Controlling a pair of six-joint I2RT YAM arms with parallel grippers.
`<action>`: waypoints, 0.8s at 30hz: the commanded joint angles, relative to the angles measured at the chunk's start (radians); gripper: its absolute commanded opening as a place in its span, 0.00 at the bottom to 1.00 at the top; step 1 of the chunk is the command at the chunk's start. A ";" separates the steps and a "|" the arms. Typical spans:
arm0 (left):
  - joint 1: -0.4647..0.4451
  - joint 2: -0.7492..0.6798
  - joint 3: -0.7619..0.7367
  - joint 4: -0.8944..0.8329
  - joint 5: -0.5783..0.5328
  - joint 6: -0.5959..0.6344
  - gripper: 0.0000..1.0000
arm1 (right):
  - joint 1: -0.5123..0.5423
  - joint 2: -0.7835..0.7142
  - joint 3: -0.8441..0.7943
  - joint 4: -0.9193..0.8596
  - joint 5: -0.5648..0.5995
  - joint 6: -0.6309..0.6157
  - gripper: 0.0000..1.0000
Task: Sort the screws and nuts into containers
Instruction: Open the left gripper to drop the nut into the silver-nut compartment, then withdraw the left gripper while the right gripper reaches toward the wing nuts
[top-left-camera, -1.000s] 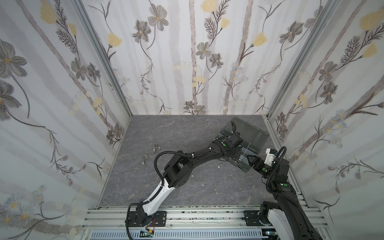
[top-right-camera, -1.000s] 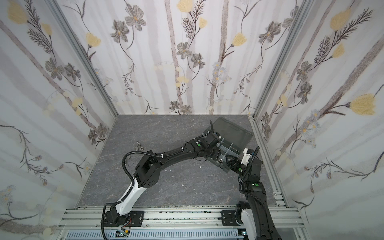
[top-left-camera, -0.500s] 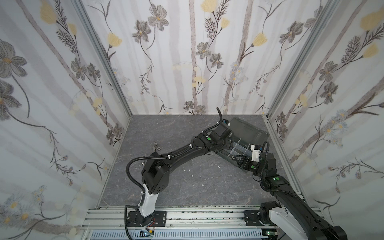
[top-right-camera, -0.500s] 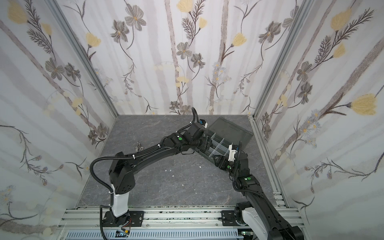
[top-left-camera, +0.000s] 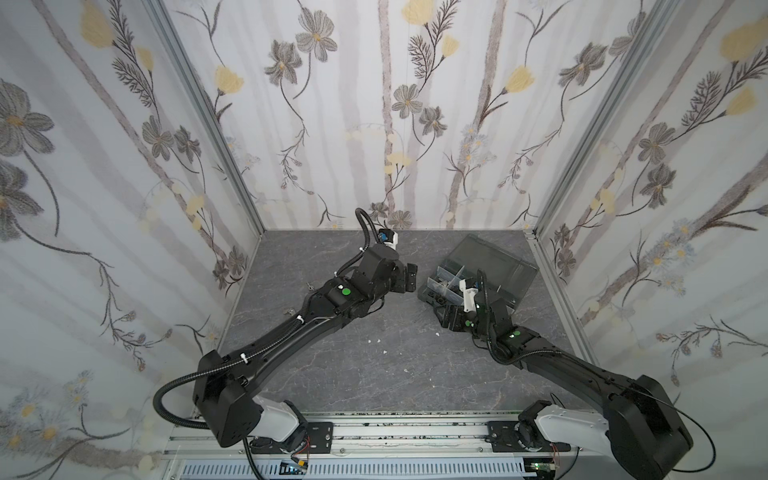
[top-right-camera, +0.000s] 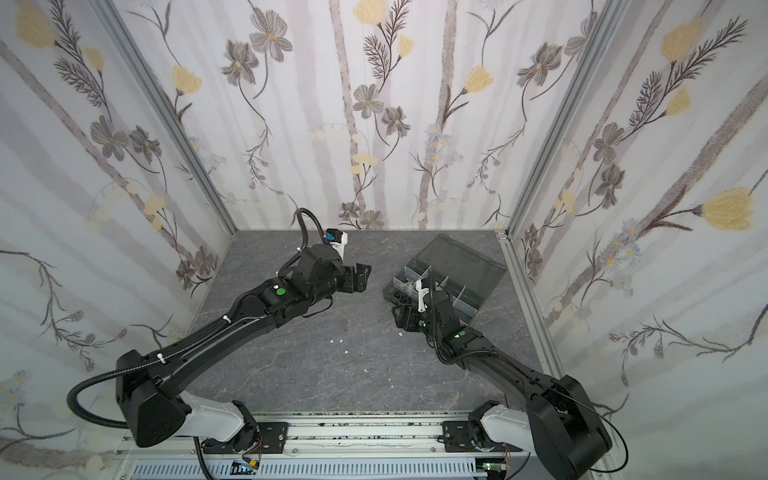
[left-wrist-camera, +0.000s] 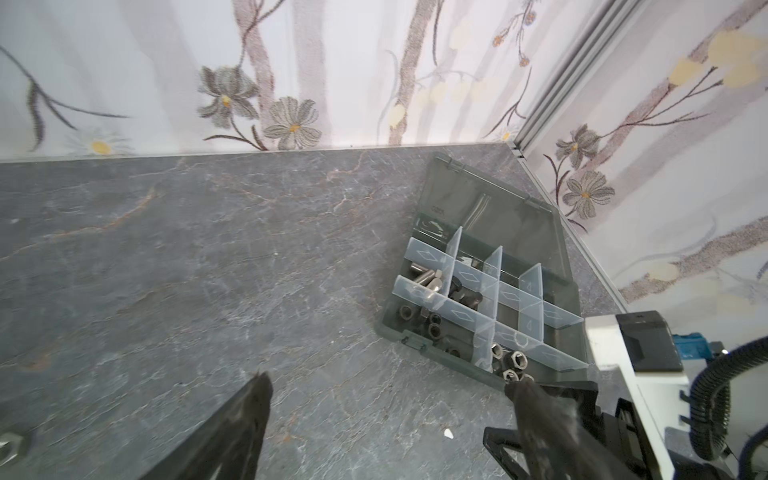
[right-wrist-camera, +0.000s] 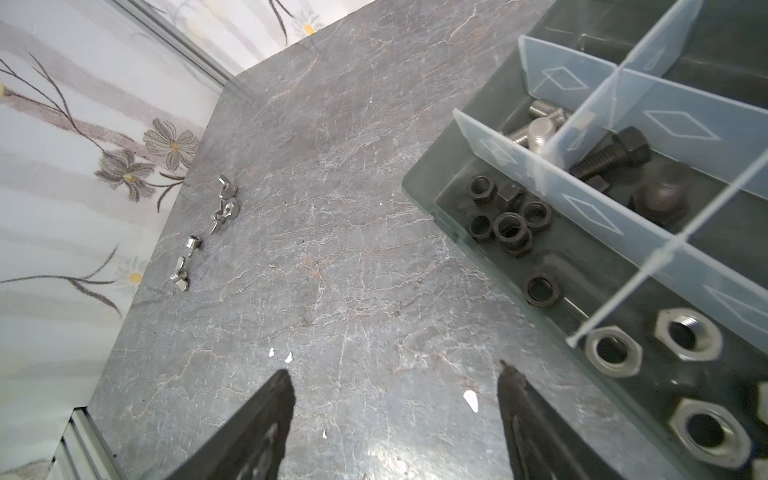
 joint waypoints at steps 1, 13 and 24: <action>0.027 -0.085 -0.063 0.045 -0.023 -0.011 0.93 | 0.040 0.083 0.068 0.042 0.039 -0.004 0.78; 0.098 -0.367 -0.221 0.014 -0.041 0.002 0.98 | 0.175 0.444 0.385 0.034 0.080 -0.013 0.78; 0.104 -0.537 -0.270 0.000 -0.014 0.000 1.00 | 0.265 0.725 0.705 -0.052 0.103 -0.026 0.77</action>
